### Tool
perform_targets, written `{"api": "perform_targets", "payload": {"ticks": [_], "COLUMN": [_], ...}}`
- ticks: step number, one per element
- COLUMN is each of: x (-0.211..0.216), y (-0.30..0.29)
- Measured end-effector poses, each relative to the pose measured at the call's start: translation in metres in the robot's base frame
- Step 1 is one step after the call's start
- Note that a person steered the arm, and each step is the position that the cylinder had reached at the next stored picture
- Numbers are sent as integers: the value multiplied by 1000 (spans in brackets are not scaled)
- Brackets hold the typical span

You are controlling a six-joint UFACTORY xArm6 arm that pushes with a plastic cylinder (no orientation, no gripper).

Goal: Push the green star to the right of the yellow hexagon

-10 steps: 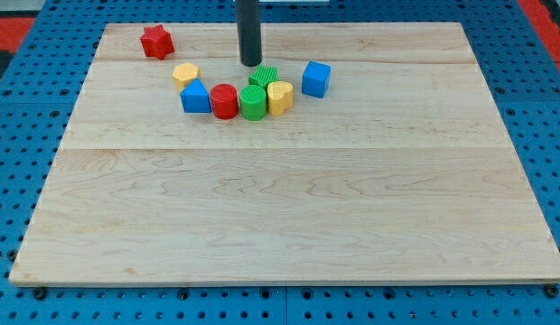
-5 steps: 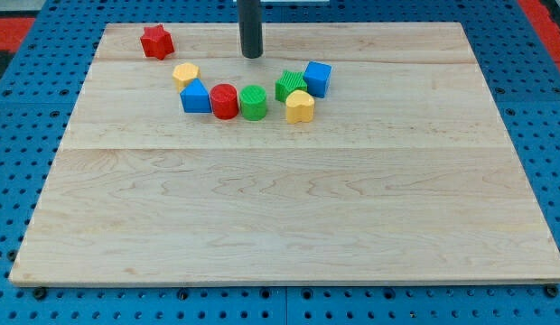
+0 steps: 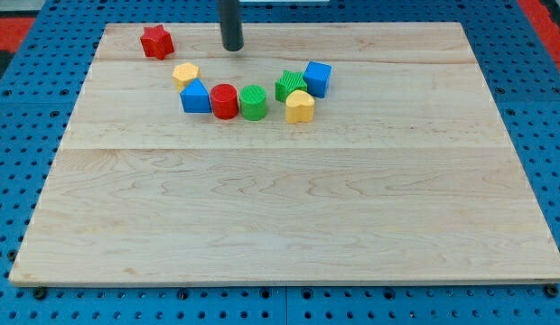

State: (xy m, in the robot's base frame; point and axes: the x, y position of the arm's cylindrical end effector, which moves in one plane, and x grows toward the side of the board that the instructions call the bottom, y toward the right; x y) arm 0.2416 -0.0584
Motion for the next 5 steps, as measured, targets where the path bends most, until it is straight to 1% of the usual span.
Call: {"api": "perform_targets", "payload": {"ticks": [1, 2, 3, 4, 5], "x": [9, 69, 116, 146, 193], "y": [43, 109, 92, 125, 134]}}
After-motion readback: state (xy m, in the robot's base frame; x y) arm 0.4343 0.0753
